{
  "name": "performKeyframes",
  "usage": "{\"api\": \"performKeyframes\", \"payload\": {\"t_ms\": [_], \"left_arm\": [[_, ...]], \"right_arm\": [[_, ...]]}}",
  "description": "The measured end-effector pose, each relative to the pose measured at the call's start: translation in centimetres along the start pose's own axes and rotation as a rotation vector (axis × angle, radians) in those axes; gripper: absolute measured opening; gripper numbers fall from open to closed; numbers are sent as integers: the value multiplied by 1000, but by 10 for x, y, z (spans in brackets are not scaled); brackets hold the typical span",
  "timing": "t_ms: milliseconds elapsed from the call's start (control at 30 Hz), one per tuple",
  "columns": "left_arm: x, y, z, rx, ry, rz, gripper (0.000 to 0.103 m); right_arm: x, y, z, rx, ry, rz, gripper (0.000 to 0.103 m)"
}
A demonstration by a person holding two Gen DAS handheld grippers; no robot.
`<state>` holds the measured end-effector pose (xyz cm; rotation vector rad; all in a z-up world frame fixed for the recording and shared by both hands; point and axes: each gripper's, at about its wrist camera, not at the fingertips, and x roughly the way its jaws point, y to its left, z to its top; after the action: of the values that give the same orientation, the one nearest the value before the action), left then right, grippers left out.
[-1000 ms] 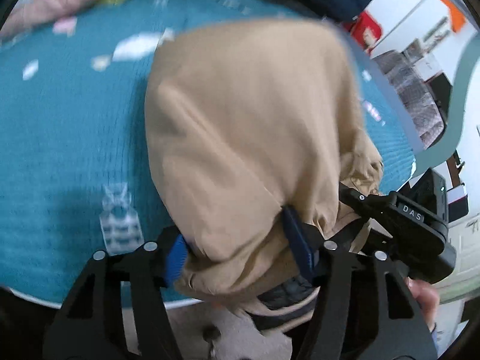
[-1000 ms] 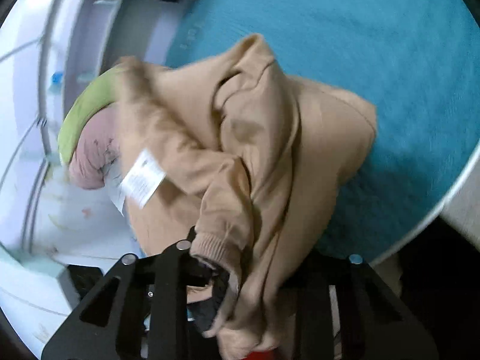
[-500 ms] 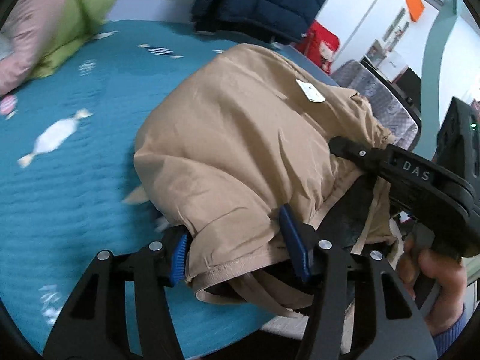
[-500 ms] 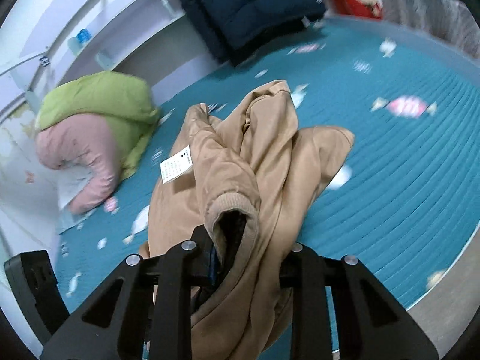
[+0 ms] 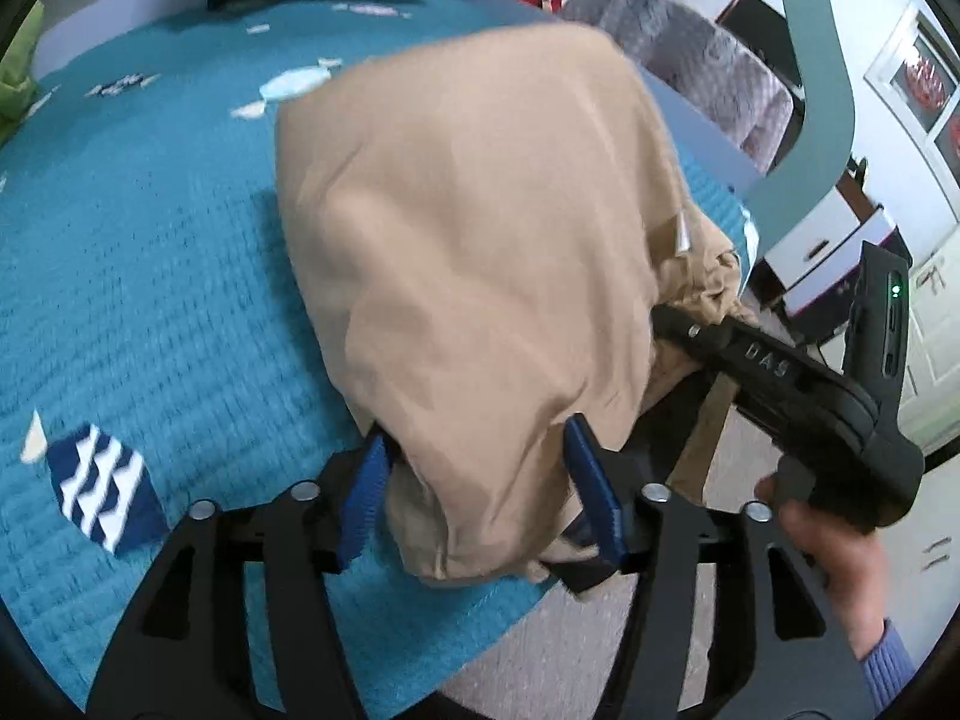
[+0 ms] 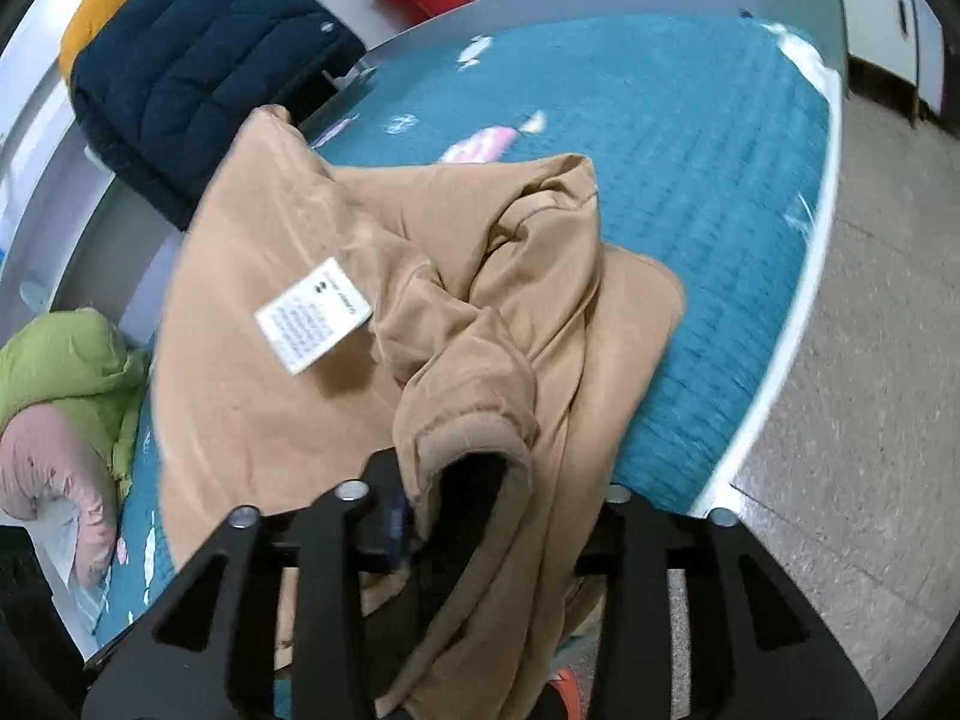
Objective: Fold large clothes
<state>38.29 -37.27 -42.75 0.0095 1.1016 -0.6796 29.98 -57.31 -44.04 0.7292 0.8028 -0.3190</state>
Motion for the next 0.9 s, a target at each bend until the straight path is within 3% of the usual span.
{"api": "performKeyframes", "payload": {"t_ms": [33,167,300,400,467,500,567,633,700,800,900], "left_arm": [[-1,3,-4,-7,0,1,71],[-14,22,-9,-69,-29,13,76],[-40,43,-23,-79,-89,85,81],[-55,52,-29,-108,-97,111,82],[-63,60,-34,-121,-92,133,82],[-68,64,-37,-120,-94,142,83],[-77,68,-40,-109,-97,167,83],[-85,72,-46,-104,-101,187,85],[-94,77,-52,-107,-103,189,85],[-104,81,-58,-116,-100,191,86],[-114,83,-63,-123,-103,195,86]], "right_arm": [[-3,-5,-2,16,-16,-11,56],[-21,-3,0,-6,-60,-82,59],[-59,36,-6,-190,-134,-217,60],[-79,69,-15,-340,-178,-260,62],[-79,82,-24,-398,-166,-202,62],[-75,90,-30,-436,-165,-213,62],[-61,94,-35,-472,-114,-187,62],[-40,89,-36,-457,-24,-99,61],[-9,72,-31,-450,76,-202,61],[5,43,-17,-347,111,-183,61],[-5,52,-14,-378,99,-236,61]]}}
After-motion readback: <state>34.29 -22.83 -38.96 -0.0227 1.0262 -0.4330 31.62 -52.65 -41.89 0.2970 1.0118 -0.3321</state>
